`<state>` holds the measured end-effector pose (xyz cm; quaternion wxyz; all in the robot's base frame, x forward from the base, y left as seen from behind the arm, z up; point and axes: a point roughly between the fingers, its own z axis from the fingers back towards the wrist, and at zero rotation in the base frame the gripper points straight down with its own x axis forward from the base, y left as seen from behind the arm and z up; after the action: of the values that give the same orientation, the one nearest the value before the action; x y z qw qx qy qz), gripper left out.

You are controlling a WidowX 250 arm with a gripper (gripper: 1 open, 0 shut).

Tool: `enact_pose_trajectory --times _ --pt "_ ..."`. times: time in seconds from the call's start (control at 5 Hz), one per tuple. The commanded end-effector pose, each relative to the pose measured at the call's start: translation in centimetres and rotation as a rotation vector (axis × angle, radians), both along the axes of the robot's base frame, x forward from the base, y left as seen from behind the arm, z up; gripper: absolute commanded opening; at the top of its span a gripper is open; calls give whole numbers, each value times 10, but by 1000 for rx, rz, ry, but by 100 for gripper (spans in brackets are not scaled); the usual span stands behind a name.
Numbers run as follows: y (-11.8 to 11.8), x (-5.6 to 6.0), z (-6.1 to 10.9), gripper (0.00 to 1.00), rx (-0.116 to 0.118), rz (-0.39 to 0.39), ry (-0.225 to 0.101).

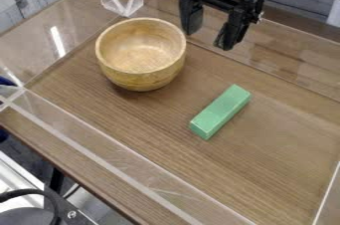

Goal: Put the green block in the brown bowl

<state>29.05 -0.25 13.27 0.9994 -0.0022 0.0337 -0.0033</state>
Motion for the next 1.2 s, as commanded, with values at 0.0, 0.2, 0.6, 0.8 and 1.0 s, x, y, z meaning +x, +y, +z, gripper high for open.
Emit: enact_pose_trajectory --times 0.0,0.2,0.6,0.8,1.0 --pt "-4 -6 -11 100 1 -26 24" --pt "-10 -18 -28 100 -1 -82 49" --pt "-17 -26 -56 100 -21 -134 64" --pt "-21 -27 -72 100 -30 -158 72" --pt "-27 -29 -84 100 -35 -179 80"
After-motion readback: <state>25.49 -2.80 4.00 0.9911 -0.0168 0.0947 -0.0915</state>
